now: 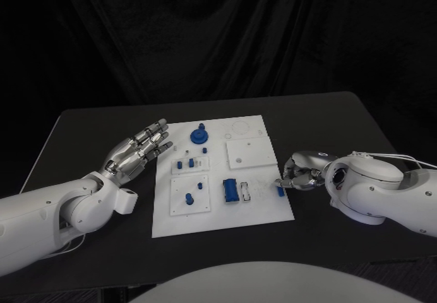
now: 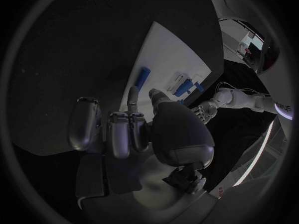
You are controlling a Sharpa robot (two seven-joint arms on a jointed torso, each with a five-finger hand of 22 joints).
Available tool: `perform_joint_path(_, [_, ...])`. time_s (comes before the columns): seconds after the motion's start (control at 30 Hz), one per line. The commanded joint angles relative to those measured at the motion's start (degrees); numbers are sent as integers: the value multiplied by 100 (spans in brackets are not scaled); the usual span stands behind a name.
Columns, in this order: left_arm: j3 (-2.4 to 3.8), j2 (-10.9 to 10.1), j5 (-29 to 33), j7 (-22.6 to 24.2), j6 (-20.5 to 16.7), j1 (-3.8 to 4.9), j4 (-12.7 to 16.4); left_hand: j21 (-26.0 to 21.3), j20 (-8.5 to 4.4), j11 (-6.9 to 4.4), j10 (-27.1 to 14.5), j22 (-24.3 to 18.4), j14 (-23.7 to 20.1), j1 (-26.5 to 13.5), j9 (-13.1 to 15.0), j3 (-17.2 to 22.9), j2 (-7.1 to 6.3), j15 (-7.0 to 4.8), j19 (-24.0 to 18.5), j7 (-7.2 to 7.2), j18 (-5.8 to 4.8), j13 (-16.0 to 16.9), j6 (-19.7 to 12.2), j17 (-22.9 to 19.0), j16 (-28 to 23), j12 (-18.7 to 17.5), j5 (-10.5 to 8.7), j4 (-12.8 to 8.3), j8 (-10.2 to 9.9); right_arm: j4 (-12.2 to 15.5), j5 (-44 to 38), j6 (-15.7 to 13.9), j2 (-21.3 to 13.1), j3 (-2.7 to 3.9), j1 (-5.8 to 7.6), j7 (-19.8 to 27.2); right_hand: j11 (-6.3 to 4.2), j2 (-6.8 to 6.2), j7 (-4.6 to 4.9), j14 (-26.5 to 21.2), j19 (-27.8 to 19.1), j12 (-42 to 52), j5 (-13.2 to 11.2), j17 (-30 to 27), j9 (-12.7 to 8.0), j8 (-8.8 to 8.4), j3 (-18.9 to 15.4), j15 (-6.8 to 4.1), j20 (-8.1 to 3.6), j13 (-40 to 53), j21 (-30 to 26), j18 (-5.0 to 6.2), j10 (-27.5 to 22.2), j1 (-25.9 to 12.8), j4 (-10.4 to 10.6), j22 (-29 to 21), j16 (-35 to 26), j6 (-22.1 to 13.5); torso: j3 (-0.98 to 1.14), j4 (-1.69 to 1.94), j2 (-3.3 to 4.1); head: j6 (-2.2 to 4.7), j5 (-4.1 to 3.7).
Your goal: Assemble the parts on the task board
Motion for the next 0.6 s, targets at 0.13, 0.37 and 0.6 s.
perform_joint_path(0.13, [4, 15, -5, 296, 112, -11, -16, 24, 53, 55, 19, 8, 14, 10, 10, 67, -26, 39, 7, 35, 46, 12, 26, -3, -18, 57, 42, -13, 3, -29, -103, 86, 54, 1, -73, -125, 52, 10, 2, 597, 26, 31, -4, 1509, -21, -41, 33, 53, 26, 1510, 3, -7, 598, 74, 1, 987, 15, 50, -2, -9, -3, -1, 32])
perform_joint_path(0.37, [4, 22, -5, 276, 138, -14, -44, 27, 61, 161, 99, 10, 33, -20, 16, 145, -38, 33, 13, 76, 56, 35, 69, 5, -9, 164, 55, -52, 14, -96, -103, 80, 170, 1, -142, -99, 68, 9, 23, 597, 29, 31, -12, 1509, -131, -145, 88, 65, 35, 1510, 8, -8, 598, 122, 6, 988, 15, 47, -4, -1, 0, -1, 14])
perform_joint_path(0.6, [4, 24, -5, 249, 169, -23, -29, 28, 62, 170, 99, 10, 37, -21, 16, 153, -39, 33, 14, 77, 56, 33, 70, 7, -7, 161, 58, -57, 14, -199, -103, 114, 287, 1, -213, -75, 107, -30, 68, 597, 22, 31, 100, 1509, -344, -347, 177, 97, 60, 1510, -14, -4, 598, 196, -9, 981, 15, 53, -5, 5, 0, -1, 40])
